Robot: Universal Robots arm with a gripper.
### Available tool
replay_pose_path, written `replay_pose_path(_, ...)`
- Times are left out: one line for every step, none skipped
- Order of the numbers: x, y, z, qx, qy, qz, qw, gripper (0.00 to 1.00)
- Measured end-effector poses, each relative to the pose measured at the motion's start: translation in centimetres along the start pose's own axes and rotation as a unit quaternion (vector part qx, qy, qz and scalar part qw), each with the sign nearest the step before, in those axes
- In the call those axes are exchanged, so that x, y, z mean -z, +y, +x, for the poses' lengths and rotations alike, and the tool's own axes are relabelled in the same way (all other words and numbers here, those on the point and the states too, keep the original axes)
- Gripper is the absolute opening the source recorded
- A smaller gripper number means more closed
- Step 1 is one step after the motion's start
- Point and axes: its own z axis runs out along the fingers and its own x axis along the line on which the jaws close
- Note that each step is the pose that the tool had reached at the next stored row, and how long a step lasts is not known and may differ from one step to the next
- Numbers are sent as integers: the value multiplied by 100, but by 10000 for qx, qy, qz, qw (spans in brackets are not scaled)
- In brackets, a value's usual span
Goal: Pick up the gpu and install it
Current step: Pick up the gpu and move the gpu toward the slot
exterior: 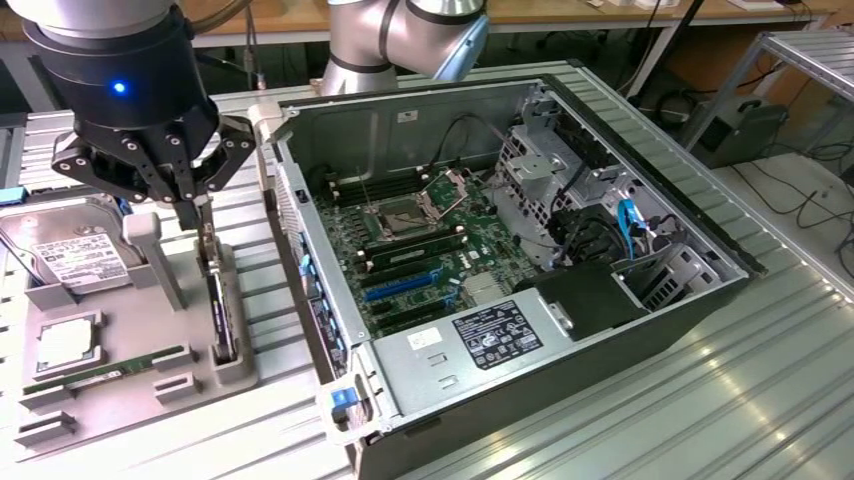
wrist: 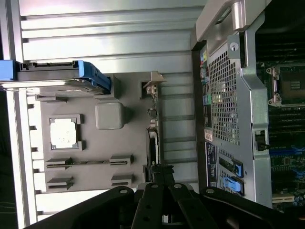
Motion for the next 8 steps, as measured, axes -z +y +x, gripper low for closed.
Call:
replay_pose_path(0,0,0,0,0,0,10000,11)
replay_pose_path(-1,0,0,0,0,0,10000,11)
replay_pose_path(-1,0,0,0,0,0,10000,11)
replay_pose_path(-2,0,0,0,0,0,10000,17)
replay_pose_path(-2,0,0,0,0,0,10000,17)
replay_pose_path(-5,0,0,0,0,0,10000,30)
replay_pose_path(-40,-2,1,0,-1,1,10000,30)
replay_pose_path(-57,-3,1,0,-1,2,10000,36)
